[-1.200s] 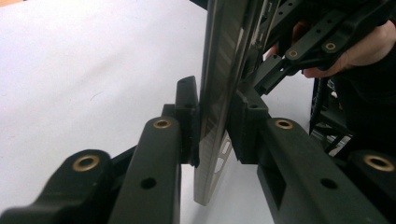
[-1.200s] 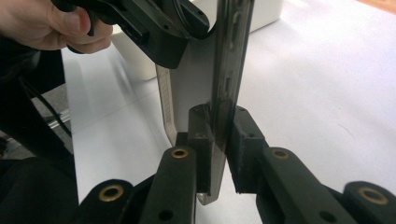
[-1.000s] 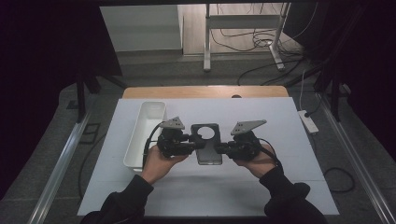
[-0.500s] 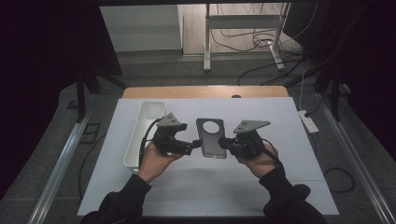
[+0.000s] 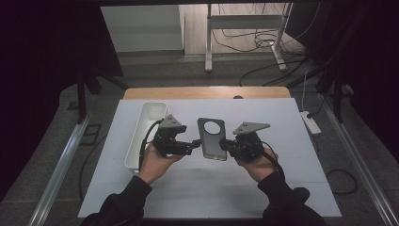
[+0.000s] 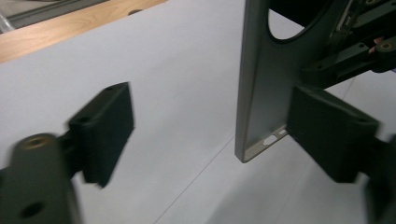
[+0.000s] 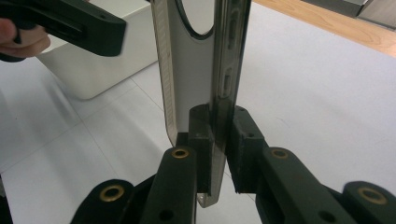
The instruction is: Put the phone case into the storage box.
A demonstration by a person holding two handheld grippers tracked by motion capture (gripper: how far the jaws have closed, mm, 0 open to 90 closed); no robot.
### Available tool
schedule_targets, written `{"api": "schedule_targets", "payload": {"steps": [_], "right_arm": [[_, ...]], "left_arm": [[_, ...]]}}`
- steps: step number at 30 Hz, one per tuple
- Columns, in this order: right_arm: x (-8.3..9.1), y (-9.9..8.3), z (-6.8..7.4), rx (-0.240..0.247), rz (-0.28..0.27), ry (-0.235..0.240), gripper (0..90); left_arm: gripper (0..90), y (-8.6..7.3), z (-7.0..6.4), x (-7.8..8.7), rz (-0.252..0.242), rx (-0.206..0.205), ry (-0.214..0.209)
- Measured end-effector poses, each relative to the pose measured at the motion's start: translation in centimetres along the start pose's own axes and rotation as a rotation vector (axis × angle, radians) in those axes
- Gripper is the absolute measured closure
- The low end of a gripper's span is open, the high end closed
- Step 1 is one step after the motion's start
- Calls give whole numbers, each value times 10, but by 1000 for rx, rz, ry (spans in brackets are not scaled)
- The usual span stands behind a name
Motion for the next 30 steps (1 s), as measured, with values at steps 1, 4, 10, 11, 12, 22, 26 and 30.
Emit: {"api": "schedule_targets", "payload": {"steps": [1,4,10,11,12,22,26,30], "right_arm": [[0,-1,1,0,3,-1,808],[-2,-1,3,1,2,-2,807],[-4,-2,7,1,5,0,807],[-4,-2,8,0,4,0,807],[-4,-2,8,-2,4,3,808],[-10,-8,23,0,31,72,747],[-13,-9,30,11,37,88,674],[-13,-8,30,8,33,76,584]], "left_arm": [[289,0,-1,0,0,-4,-7],[410,-2,-5,0,2,-5,-31],[614,-2,-9,0,3,1,-50],[649,-3,-9,0,7,4,-58],[702,-3,-10,0,8,4,-59],[881,-4,-5,2,18,54,-26],[889,-5,-4,1,30,46,-8],[890,-4,-2,2,34,38,27]]}}
Point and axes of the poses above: each handheld gripper's, and its own axes: x roughly backward along the jaws, y roughly out of its top, z roughly to its left, the point moved 9 cm from there along -x, roughly forward along the jaws, and after that the axes turned 15 degrees about -z, right-handed, at the moved point
